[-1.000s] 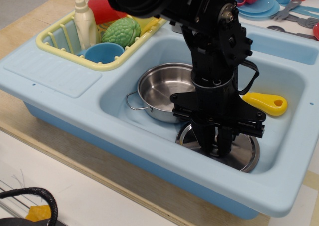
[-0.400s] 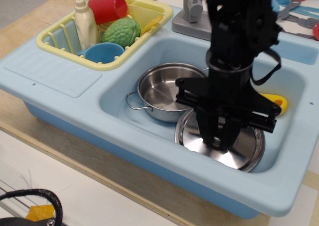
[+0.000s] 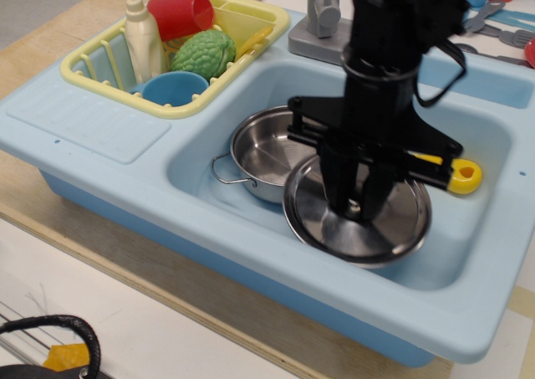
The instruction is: Put lid on pot or pan
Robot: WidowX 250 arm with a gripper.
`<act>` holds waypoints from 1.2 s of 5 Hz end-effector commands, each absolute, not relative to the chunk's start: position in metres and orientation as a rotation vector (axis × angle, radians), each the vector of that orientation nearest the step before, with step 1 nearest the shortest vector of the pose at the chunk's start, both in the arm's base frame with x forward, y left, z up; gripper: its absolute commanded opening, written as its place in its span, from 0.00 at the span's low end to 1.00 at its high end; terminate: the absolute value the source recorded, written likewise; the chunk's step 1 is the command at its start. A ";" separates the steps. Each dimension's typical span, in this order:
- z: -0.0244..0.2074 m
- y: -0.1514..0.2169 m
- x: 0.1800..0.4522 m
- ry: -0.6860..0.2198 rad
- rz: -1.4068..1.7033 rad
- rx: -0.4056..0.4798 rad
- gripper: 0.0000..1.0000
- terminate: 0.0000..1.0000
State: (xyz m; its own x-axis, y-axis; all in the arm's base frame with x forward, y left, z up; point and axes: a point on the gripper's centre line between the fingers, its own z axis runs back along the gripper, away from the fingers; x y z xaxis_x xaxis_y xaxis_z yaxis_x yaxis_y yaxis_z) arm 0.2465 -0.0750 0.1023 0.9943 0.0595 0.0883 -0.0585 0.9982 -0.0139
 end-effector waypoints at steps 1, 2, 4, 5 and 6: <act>0.120 -0.047 0.268 -0.171 0.047 -0.034 0.00 0.00; 0.119 -0.033 0.277 -0.157 0.031 -0.033 0.00 0.00; 0.123 -0.006 0.290 -0.132 0.019 -0.025 0.00 0.00; 0.120 0.003 0.289 -0.119 0.013 -0.040 1.00 0.00; 0.120 0.003 0.289 -0.119 0.013 -0.040 1.00 0.00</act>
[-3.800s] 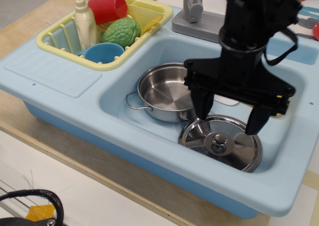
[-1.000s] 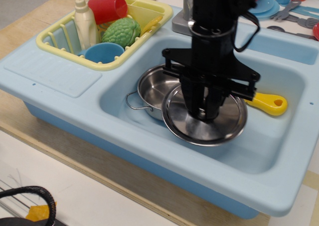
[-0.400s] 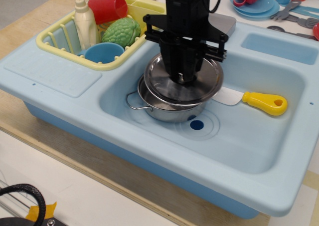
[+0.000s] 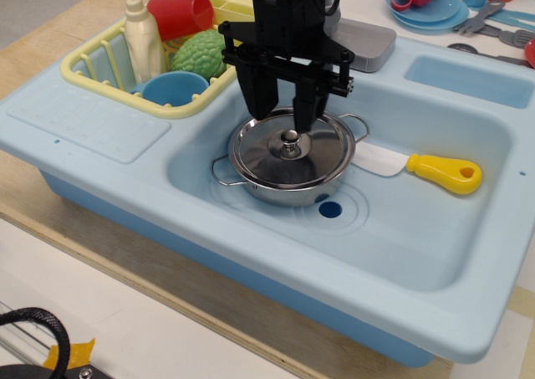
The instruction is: Put lid on pot or pan
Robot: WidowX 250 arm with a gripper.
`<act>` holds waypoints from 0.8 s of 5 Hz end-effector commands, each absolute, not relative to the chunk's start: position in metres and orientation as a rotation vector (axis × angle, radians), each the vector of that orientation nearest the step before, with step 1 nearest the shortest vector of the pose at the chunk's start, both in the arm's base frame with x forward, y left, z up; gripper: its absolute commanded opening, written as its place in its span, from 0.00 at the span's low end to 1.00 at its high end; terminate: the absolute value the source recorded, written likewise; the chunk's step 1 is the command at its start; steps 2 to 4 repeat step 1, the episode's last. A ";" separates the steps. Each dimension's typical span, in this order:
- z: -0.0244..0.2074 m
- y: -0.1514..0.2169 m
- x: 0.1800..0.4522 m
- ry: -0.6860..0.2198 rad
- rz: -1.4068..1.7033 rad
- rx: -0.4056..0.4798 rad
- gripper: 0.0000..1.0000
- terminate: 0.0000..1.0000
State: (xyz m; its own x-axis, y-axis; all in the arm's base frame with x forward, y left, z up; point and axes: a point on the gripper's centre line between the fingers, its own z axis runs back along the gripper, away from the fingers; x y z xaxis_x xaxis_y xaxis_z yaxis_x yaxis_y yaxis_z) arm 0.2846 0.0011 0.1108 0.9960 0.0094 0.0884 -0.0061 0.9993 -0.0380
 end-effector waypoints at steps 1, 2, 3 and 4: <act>0.120 0.003 0.289 -0.119 0.013 -0.040 1.00 1.00; 0.120 0.003 0.289 -0.119 0.013 -0.040 1.00 1.00; 0.120 0.003 0.289 -0.119 0.013 -0.040 1.00 1.00; 0.120 0.003 0.289 -0.119 0.013 -0.040 1.00 1.00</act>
